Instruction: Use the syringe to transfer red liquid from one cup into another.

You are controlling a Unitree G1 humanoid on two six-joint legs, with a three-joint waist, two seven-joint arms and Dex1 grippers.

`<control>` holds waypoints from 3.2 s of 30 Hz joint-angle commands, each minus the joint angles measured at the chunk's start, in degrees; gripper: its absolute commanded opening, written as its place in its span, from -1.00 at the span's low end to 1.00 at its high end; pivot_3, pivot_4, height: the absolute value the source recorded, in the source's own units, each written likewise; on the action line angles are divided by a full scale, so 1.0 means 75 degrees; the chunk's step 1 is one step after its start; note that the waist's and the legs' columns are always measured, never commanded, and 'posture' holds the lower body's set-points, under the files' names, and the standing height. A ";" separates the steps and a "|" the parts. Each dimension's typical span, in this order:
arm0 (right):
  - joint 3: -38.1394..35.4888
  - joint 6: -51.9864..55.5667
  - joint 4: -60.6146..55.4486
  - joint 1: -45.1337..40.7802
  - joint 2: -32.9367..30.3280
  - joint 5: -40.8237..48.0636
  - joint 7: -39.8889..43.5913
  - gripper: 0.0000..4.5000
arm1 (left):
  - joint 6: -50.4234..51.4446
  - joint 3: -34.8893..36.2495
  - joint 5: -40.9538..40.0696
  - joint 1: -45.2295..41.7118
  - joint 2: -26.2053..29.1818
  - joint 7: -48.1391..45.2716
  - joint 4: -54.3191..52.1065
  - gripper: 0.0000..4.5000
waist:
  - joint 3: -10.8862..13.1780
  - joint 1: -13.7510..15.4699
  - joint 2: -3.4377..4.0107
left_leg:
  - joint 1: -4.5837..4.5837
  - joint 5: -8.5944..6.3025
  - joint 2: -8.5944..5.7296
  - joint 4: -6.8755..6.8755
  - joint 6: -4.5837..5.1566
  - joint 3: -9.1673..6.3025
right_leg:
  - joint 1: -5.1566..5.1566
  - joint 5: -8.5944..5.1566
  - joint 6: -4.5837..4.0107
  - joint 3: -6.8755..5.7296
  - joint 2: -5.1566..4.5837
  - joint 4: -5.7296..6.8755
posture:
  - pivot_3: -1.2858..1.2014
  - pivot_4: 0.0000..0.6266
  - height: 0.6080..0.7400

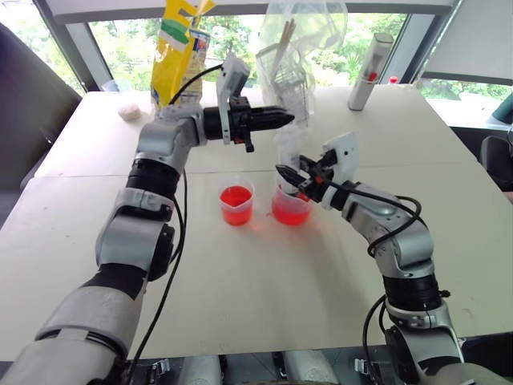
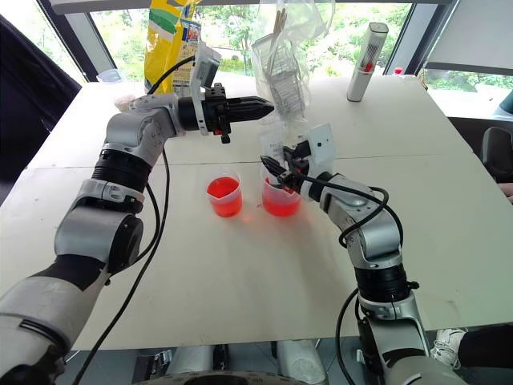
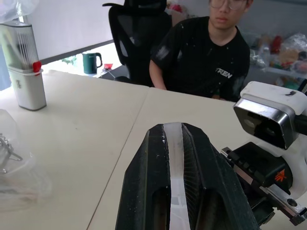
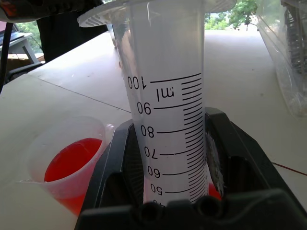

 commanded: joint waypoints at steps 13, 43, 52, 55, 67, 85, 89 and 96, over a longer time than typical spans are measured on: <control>0.0622 0.0341 0.0045 0.0192 -0.0108 0.0005 0.0297 -0.38 | -0.0861 0.0679 -0.0059 -0.1030 0.0385 0.0269 0.0166 -0.98 | 0.0000 -0.0001 0.0000 | -0.0003 0.0000 0.0000 0.0001 0.0000 0.0000 | -0.0003 0.0000 0.0000 0.0000 0.0000 0.0000 | 0.03 -0.52 0.98; 0.0649 0.0296 0.0050 0.0133 -0.0173 -0.0040 0.0348 -0.38 | -0.0881 0.0689 -0.0115 -0.1021 0.0308 0.0260 0.0156 -0.98 | 0.0000 0.0000 0.0000 | -0.0003 0.0000 0.0000 0.0001 0.0000 0.0000 | -0.0003 0.0000 0.0000 -0.0001 0.0000 0.0002 | 0.03 -0.52 0.98; 0.0528 0.0207 -0.0090 0.0089 -0.0168 -0.0040 0.0317 -0.38 | -0.0548 0.0668 -0.0094 -0.0662 0.0258 0.0062 -0.0272 0.41 | -0.0003 -0.0004 -0.0004 | 0.0019 0.0000 0.0003 -0.0002 0.0000 -0.0004 | 0.0017 0.0000 0.0000 -0.0002 0.0005 0.0002 | 0.03 -0.52 0.98; 0.0415 0.0246 -0.0191 0.0050 -0.0160 0.0021 0.0282 -0.38 | -0.0529 0.0635 -0.0030 -0.0512 0.0278 0.0030 -0.0451 0.97 | -0.0003 -0.0013 -0.0004 | 0.0024 0.0000 0.0003 0.0003 0.0000 0.0000 | 0.0023 0.0000 0.0000 -0.0002 0.0004 0.0005 | 0.03 -0.52 0.98; -0.0055 0.0285 -0.0262 -0.0324 -0.0093 0.0087 -0.0074 -0.38 | -0.0275 0.0980 -0.0172 -0.0162 0.0941 -0.0110 -0.0712 0.97 | -0.0001 -0.0014 -0.0002 | 0.0019 0.0000 0.0004 -0.0001 0.0000 0.0000 | 0.0015 0.0000 0.0000 0.0000 0.0004 0.0004 | 0.03 -0.52 0.98; -0.0907 -0.0424 -0.0771 -0.2697 0.0558 0.1233 -0.0308 -0.38 | 0.0219 0.0607 0.0089 0.1263 0.2342 -0.0662 -0.2066 0.97 | 0.0001 -0.0023 0.0002 | -0.0004 0.0001 0.0007 0.0004 -0.0002 -0.0001 | -0.0012 0.0001 -0.0001 -0.0001 -0.0005 0.0015 | 0.03 -0.52 0.98; -0.0617 -0.1067 -0.0190 -0.2715 0.1380 0.1415 -0.0096 -0.38 | 0.0195 0.0675 0.0125 0.1239 0.2494 -0.0544 -0.2067 0.97 | -0.0001 -0.0008 -0.0001 | -0.0003 0.0001 0.0010 -0.0001 -0.0001 -0.0010 | -0.0009 0.0000 -0.0002 -0.0007 -0.0001 0.0013 | 0.03 -0.52 0.98; 0.0222 -0.2399 0.0850 -0.2031 0.2010 0.0932 0.0479 -0.38 | 0.0323 0.0824 0.0074 0.1155 0.2845 -0.0463 -0.2078 0.97 | -0.0001 -0.0009 -0.0001 | -0.0008 0.0001 0.0006 0.0009 -0.0002 -0.0004 | -0.0008 0.0001 -0.0001 -0.0007 -0.0017 0.0013 | 0.03 -0.52 0.98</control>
